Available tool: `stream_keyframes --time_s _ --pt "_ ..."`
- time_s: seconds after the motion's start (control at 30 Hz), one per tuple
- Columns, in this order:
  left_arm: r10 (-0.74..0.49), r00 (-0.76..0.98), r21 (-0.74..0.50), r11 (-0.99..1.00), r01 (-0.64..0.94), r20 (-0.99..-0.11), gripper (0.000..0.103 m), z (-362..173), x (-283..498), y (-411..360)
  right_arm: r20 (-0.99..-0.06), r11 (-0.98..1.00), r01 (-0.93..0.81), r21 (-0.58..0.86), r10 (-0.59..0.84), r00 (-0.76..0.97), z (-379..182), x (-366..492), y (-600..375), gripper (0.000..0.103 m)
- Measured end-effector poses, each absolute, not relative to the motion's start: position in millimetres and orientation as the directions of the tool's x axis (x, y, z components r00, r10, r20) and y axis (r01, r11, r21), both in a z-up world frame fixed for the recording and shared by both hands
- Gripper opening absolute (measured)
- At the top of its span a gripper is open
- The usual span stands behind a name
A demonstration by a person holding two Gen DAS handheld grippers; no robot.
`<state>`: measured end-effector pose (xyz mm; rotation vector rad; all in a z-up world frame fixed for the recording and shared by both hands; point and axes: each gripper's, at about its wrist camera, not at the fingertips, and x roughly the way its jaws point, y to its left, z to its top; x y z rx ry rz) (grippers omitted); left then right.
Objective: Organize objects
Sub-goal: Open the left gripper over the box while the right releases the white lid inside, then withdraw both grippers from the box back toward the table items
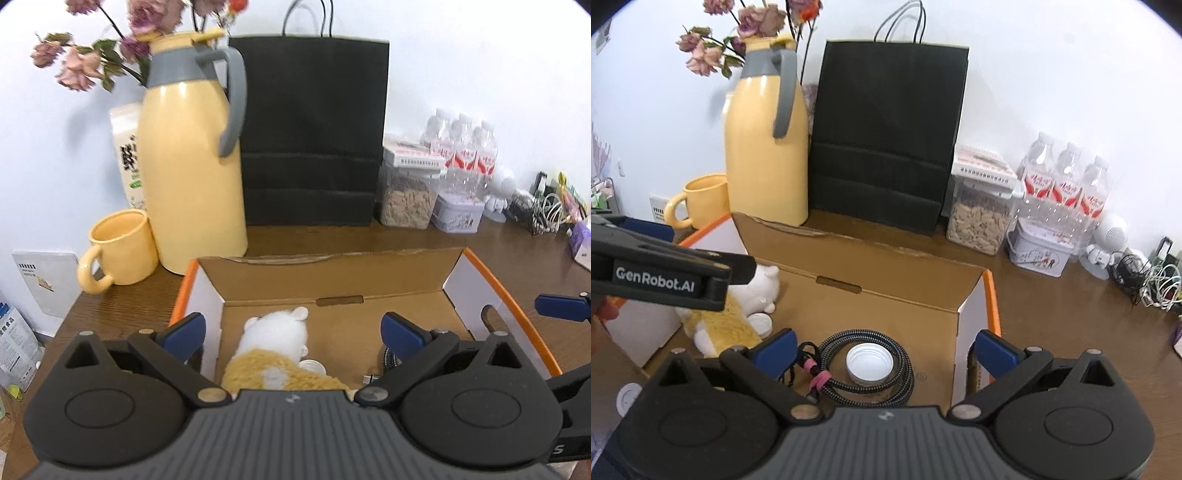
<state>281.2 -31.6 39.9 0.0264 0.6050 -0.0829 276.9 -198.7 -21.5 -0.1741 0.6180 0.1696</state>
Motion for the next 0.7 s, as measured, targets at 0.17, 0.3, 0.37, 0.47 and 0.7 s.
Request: stream_keyframes --time_s 0.17,0.3,0.37,0.47,0.7 --pt "-0.082 0.853 -0.021 0.996 0.083 -0.516 0.103 53.0 249.9 -15.9 -0.543 0.968 -0.213 -0.132 0.109 0.833 -7.5 248.7 -203.2 0.103" --pt "-0.089 0.875 -0.031 0.996 0.084 -0.475 0.103 61.3 218.3 -2.6 -0.500 0.965 -0.217 -0.145 0.117 0.858 3.2 217.5 -207.4 0.103" --pt "-0.078 0.883 -0.024 0.997 0.076 -0.463 0.103 64.2 201.7 3.0 -0.481 0.964 -0.220 -0.151 0.123 0.868 6.5 201.2 -209.4 0.103" --pt "-0.076 0.888 -0.016 0.997 0.077 -0.453 0.103 64.9 173.4 12.5 -0.455 0.960 -0.223 -0.167 0.125 0.882 8.1 175.9 -212.1 0.103" --pt "-0.074 0.902 0.006 0.996 0.085 -0.426 0.103 43.7 105.3 36.0 -0.407 0.958 -0.225 -0.176 0.137 0.903 -1.5 112.5 -222.0 0.103"
